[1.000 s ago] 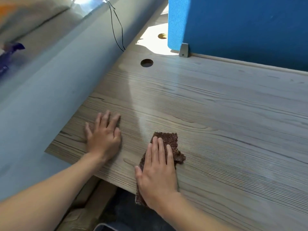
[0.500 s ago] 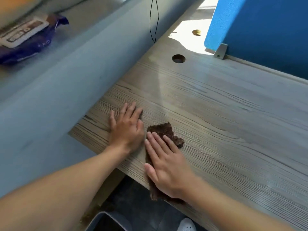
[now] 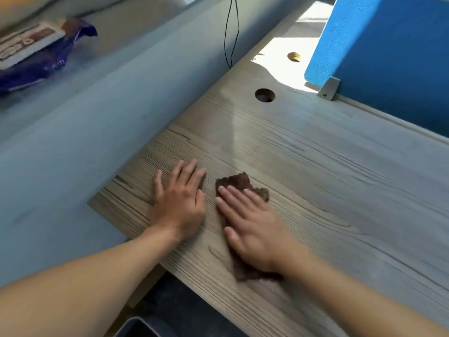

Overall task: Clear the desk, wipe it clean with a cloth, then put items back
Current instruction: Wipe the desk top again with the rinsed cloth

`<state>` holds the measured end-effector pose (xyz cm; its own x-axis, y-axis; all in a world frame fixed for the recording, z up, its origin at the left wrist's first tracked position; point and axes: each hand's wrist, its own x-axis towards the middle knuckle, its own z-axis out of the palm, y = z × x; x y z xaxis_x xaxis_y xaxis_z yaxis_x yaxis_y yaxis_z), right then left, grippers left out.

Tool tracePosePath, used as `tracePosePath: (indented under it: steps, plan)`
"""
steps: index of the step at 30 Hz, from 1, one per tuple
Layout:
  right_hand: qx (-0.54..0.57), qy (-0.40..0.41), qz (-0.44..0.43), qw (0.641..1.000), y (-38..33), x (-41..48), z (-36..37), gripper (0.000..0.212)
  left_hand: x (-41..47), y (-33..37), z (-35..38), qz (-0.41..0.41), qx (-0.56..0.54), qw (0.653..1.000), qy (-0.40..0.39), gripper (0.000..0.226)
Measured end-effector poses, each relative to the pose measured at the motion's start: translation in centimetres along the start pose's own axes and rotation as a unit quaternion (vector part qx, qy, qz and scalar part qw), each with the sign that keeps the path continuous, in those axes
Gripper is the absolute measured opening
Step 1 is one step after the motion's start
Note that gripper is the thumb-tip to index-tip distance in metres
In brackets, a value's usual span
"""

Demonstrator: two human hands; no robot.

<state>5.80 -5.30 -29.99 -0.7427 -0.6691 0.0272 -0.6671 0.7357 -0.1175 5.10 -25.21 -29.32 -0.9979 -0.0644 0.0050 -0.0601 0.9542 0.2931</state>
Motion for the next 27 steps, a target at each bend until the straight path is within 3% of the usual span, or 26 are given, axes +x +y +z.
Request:
tracePosePath:
  steps: [2, 4, 7, 9, 11, 13, 14, 16, 19, 21, 22, 25, 27]
  plan:
    - [-0.021, 0.016, 0.084, 0.996, 5.6, -0.1, -0.2, 0.065, 0.2, 0.1, 0.0, -0.002, -0.001, 1.0, -0.007, 0.063]
    - [-0.018, 0.0, 0.242, 0.97, 9.8, 0.1, -0.9, 0.07, 0.1, 0.2, -0.1, -0.002, 0.005, 1.0, -0.013, 0.062]
    - [-0.019, 0.025, 0.397, 0.917, 7.2, 2.3, -0.3, 0.068, 0.3, 0.4, -0.3, -0.004, 0.014, 1.0, -0.019, 0.06]
    - [-0.013, 0.057, 0.339, 0.939, 2.4, 3.9, 0.6, 0.07, 0.2, 0.5, -0.3, -0.009, 0.03, 0.999, -0.024, 0.06]
    - [0.002, 0.032, 0.15, 0.988, -0.8, 3.9, 1.2, 0.069, 0.0, 0.7, -0.5, -0.003, 0.058, 0.998, -0.02, 0.058]
    - [0.007, -0.009, 0.029, 1.0, 0.9, 3.1, 0.2, 0.065, 1.3, 0.9, -1.0, 0.01, 0.085, 0.996, -0.009, 0.048]
    - [0.004, -0.016, 0.022, 1.0, 3.2, 2.7, -0.2, 0.065, 2.5, 1.1, -1.3, 0.013, 0.088, 0.996, -0.006, 0.044]
    - [-0.006, 0.0, 0.113, 0.994, 8.8, 1.9, -0.6, 0.068, 5.3, 1.6, -1.7, 0.029, 0.083, 0.996, -0.018, 0.043]
    - [-0.013, -0.013, 0.348, 0.937, 14.9, 1.4, -2.1, 0.071, 7.9, 2.3, -0.5, 0.029, 0.077, 0.996, -0.041, 0.059]
    - [-0.004, -0.003, 0.416, 0.909, 13.1, 2.8, -1.9, 0.07, 8.0, 2.6, 0.6, 0.012, 0.089, 0.995, -0.046, 0.067]
    - [-0.005, 0.009, 0.403, 0.915, 10.9, 3.6, -1.3, 0.071, 7.8, 2.6, 1.1, 0.006, 0.091, 0.995, -0.043, 0.069]
    - [0.01, 0.024, 0.171, 0.985, 4.2, 4.8, 0.3, 0.074, 7.8, 2.7, 1.4, 0.013, 0.093, 0.995, -0.026, 0.073]
    - [0.013, -0.011, 0.05, 0.999, 5.2, 4.4, -0.1, 0.072, 7.9, 2.5, 1.3, 0.02, 0.091, 0.996, -0.01, 0.07]
